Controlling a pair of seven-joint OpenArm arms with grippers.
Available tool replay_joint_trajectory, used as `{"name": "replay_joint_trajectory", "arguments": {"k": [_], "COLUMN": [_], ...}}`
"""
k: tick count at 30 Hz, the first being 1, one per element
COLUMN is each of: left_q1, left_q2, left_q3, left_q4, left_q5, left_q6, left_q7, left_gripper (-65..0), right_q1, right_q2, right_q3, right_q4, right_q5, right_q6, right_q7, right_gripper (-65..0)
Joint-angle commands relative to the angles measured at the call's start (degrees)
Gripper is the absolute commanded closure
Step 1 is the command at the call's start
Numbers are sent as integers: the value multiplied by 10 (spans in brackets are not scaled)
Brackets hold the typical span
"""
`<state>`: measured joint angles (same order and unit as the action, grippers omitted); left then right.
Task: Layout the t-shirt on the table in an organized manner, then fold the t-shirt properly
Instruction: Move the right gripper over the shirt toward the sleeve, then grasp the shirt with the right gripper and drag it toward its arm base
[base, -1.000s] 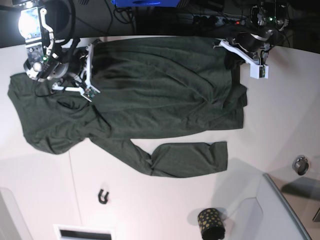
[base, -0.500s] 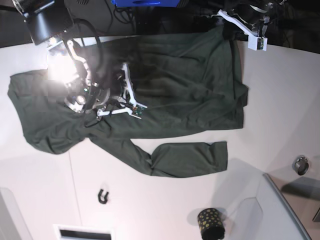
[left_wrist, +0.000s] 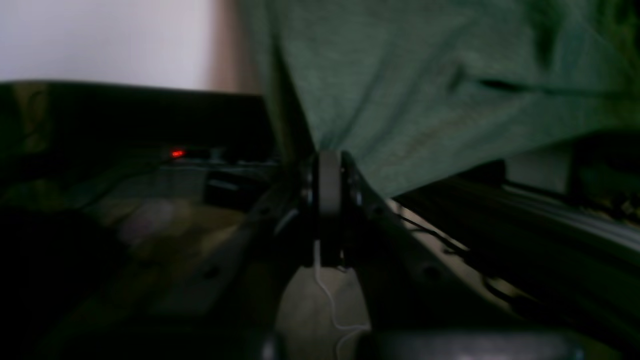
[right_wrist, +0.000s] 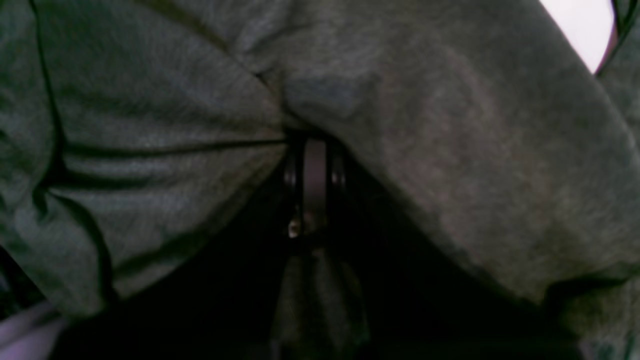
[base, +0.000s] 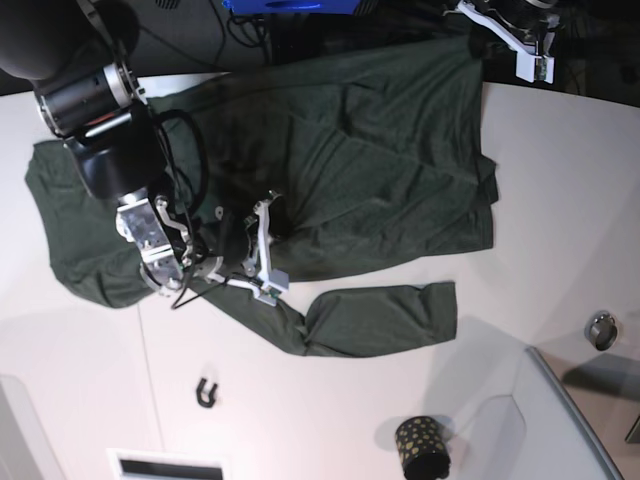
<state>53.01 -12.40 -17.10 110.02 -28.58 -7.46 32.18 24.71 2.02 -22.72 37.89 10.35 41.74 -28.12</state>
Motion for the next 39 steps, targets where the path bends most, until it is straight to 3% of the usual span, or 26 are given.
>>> {"name": "replay_joint_trajectory", "arguments": {"k": [1,4,5,11,21,25,28,31,32,39], "left_q1": [8,5,5,-8,-38,-79,-104,-126,-131,-149], "left_q2": [-4,-4,-4,-4,-4,1,22,30,33,41], "left_q3": [-13,-38,-43,-45,-45,-37,-25,-14,-14,-13], "left_q4": [7,7,7,6,0,-10,-19,-47,-54,-61], "left_q5": [-1,-1,-1,-1,0,74,158,218,222,220], "left_q6": [-1,-1,-1,-1,-1,-1,-1,-2,-3,-4], "left_q7": [-8,-8,-8,-8,-8,-7,-7,-7,-7,-8], "left_gripper": [0,0,0,0,0,0,0,0,0,0], "right_q1": [12,32,40,80,90,89,58,-3,-18,-105], "right_q2": [4,-1,-2,-2,17,15,18,23,25,27], "right_q3": [2,1,1,2,2,3,43,76,79,77], "right_q4": [-13,-38,-47,-85,-84,-80,2,185,234,504], "right_q5": [-31,-32,-31,-30,-30,-29,-29,-32,-32,-30], "right_q6": [-19,-108,-124,-173,-284,-348,-335,-258,-246,-231], "right_q7": [-8,23,29,38,63,64,24,-74,-101,-256], "right_gripper": [-14,-14,-14,-14,-14,-14,0,0,0,-2]}}
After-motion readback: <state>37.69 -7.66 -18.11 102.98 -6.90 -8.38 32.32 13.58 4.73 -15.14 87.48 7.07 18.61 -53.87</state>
